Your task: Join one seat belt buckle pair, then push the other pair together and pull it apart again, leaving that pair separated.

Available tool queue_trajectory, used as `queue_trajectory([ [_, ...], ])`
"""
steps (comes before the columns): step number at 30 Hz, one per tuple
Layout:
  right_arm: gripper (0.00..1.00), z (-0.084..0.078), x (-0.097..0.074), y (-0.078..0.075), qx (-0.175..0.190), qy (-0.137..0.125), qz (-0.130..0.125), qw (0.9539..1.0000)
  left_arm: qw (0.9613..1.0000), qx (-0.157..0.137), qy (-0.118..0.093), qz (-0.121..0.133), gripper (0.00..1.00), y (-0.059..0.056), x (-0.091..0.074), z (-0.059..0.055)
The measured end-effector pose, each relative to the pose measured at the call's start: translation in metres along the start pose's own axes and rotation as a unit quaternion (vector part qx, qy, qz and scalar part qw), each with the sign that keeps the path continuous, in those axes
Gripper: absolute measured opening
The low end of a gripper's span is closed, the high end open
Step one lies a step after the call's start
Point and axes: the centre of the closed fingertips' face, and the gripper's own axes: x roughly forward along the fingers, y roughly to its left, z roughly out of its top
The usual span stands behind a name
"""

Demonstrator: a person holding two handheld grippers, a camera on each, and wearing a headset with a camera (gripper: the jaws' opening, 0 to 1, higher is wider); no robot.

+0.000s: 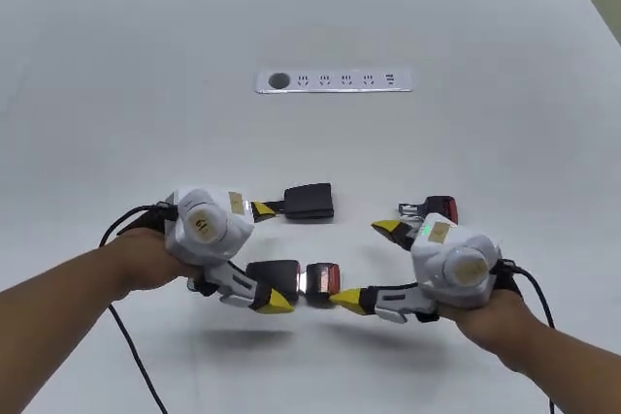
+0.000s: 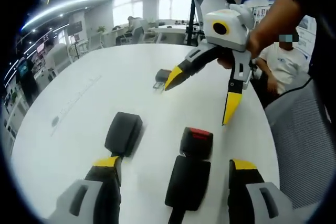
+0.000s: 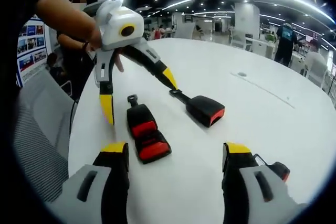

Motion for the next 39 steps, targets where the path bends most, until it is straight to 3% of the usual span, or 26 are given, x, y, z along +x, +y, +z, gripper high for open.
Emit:
queue_trajectory([
  [3, 0.74, 0.009, -0.013, -0.013, -0.001, -0.015, -0.018, 0.9997, 0.9999, -0.004, -0.011, 0.005, 0.87, 0.005, -0.001, 0.01],
  [8, 0.74, 0.015, -0.029, -0.035, 0.008, -0.018, -0.041, 0.999, 0.9998, 0.0, -0.018, 0.013, 0.87, 0.018, -0.002, 0.02],
  [12, 0.76, 0.007, -0.038, -0.059, 0.001, -0.013, -0.054, 0.9985, 0.9995, -0.003, -0.024, 0.019, 0.87, 0.033, -0.002, 0.026],
  [14, 0.77, 0.005, -0.043, -0.068, 0.005, -0.008, -0.056, 0.9984, 0.9994, -0.004, -0.028, 0.022, 0.87, 0.045, -0.002, 0.026],
  [18, 0.78, -0.008, -0.049, -0.089, -0.01, 0.022, -0.058, 0.998, 0.999, -0.011, -0.034, 0.026, 0.87, 0.053, 0.001, 0.03],
  [21, 0.79, -0.009, -0.053, -0.107, -0.006, 0.021, -0.055, 0.9983, 0.9994, -0.001, -0.022, 0.025, 0.87, 0.07, 0.005, 0.021],
  [25, 0.77, -0.014, -0.055, -0.13, -0.009, 0.027, -0.055, 0.9981, 0.9995, -0.004, -0.018, 0.024, 0.86, 0.077, 0.01, 0.021],
  [30, 0.74, -0.031, -0.051, -0.136, -0.02, 0.051, -0.033, 0.998, 0.9997, -0.005, -0.013, 0.02, 0.85, 0.086, 0.019, 0.021],
  [33, 0.75, -0.033, -0.049, -0.133, -0.019, 0.058, -0.019, 0.9979, 0.9999, -0.004, -0.007, 0.014, 0.84, 0.084, 0.023, 0.022],
  [39, 0.73, -0.055, -0.041, -0.141, -0.022, 0.082, 0.019, 0.9962, 0.9999, -0.002, 0.012, 0.007, 0.81, 0.089, 0.039, 0.012],
])
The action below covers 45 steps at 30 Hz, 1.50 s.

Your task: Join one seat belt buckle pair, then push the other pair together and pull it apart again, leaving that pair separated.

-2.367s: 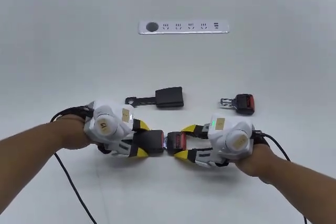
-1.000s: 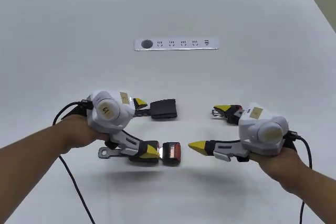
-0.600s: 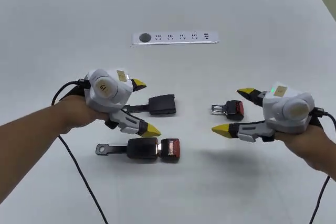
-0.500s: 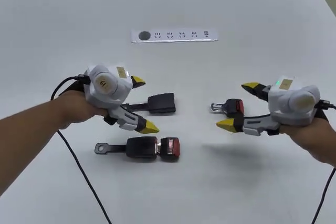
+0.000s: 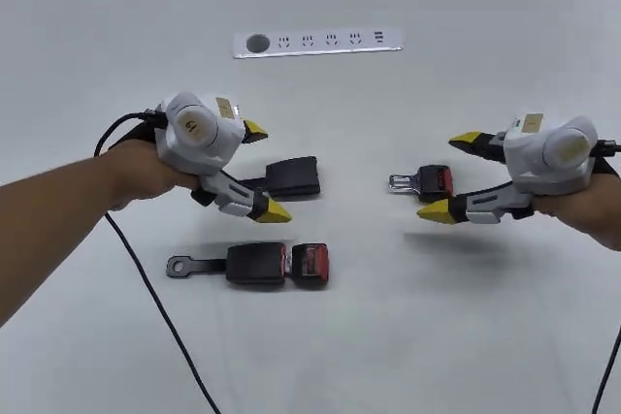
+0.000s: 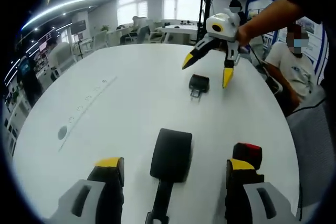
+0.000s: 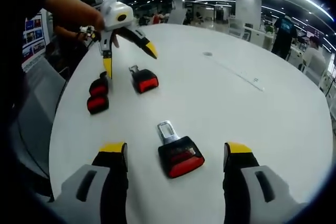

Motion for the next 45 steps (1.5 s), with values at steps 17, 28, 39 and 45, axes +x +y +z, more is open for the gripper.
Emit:
queue_trajectory([
  [17, 0.53, -0.021, 0.007, 0.002, -0.033, 0.044, 0.059, 0.9967, 0.9994, -0.001, 0.02, -0.029, 0.69, 0.002, 0.027, -0.016],
  [28, 0.35, -0.021, 0.012, -0.002, -0.067, 0.045, 0.057, 0.9951, 0.998, 0.047, 0.021, -0.037, 0.47, 0.0, 0.026, -0.01],
  [39, 0.34, -0.024, 0.011, 0.0, -0.072, 0.072, 0.071, 0.9922, 0.9952, 0.072, 0.031, -0.057, 0.34, -0.003, 0.024, -0.001],
  [45, 0.34, -0.023, 0.01, 0.0, -0.07, 0.076, 0.065, 0.9926, 0.9933, 0.085, 0.037, -0.069, 0.34, -0.002, 0.024, 0.003],
])
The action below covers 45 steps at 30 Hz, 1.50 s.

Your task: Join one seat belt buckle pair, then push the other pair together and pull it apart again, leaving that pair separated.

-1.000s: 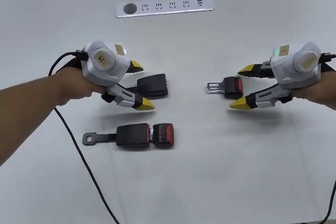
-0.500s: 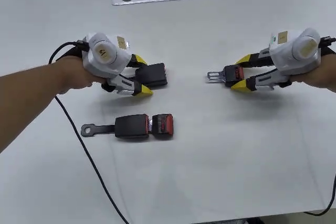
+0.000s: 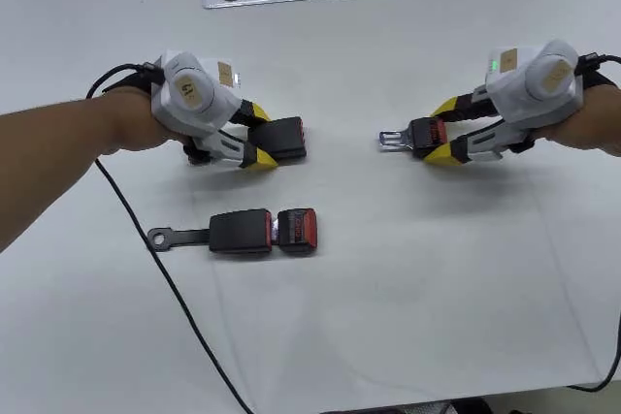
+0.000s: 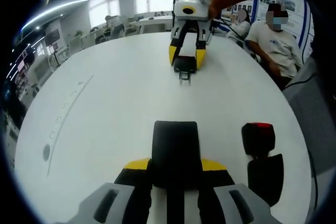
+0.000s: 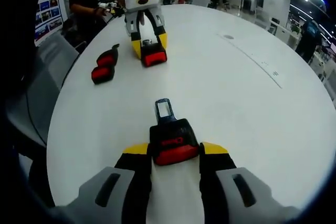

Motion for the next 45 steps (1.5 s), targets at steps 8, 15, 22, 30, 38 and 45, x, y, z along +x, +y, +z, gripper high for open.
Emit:
queue_trajectory([
  [8, 0.34, 0.005, 0.006, -0.001, 0.001, 0.0, 0.001, 1.0, 0.9999, 0.009, 0.002, -0.013, 0.34, 0.006, 0.003, -0.007],
  [15, 0.34, 0.021, 0.017, 0.001, 0.0, -0.01, -0.002, 1.0, 0.9999, 0.006, 0.001, -0.015, 0.34, 0.008, 0.005, -0.01],
  [22, 0.34, 0.042, 0.03, 0.006, -0.005, -0.022, 0.002, 0.9997, 0.9998, 0.008, 0.006, -0.016, 0.34, 0.008, 0.007, -0.011],
  [30, 0.34, 0.057, 0.04, 0.006, -0.005, -0.031, 0.003, 0.9995, 0.9996, 0.015, 0.014, -0.02, 0.34, 0.006, 0.008, -0.013],
  [38, 0.34, 0.071, 0.054, 0.012, -0.009, -0.036, 0.005, 0.9993, 0.9995, 0.018, 0.018, -0.02, 0.34, 0.003, 0.008, -0.014],
  [45, 0.34, 0.078, 0.067, 0.015, -0.011, -0.043, 0.008, 0.999, 0.9992, 0.022, 0.024, -0.022, 0.34, 0.002, 0.008, -0.015],
])
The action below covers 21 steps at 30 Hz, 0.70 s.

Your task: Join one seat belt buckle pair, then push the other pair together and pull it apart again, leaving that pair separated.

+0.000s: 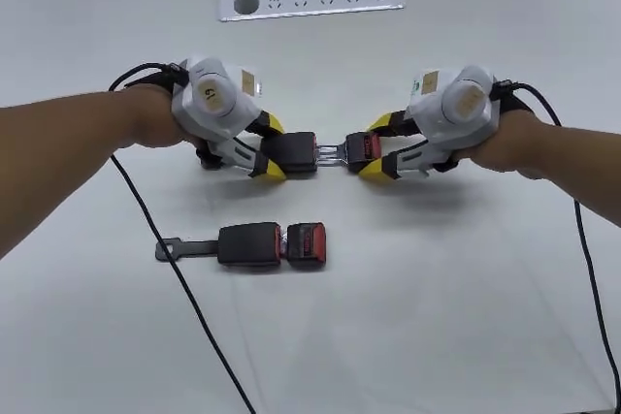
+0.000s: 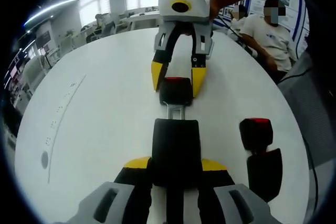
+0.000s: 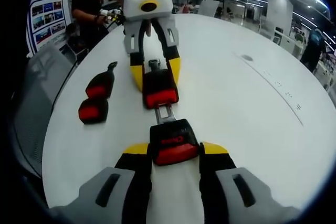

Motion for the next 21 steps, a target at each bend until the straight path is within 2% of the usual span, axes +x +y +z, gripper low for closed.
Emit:
queue_trajectory([
  [7, 0.34, 0.008, 0.012, 0.002, -0.002, -0.007, 0.004, 1.0, 1.0, 0.006, 0.006, -0.003, 0.34, -0.001, 0.0, 0.0],
  [21, 0.34, 0.011, 0.011, 0.009, 0.009, 0.0, 0.003, 1.0, 0.9995, 0.018, 0.023, -0.012, 0.34, -0.001, 0.0, -0.001],
])
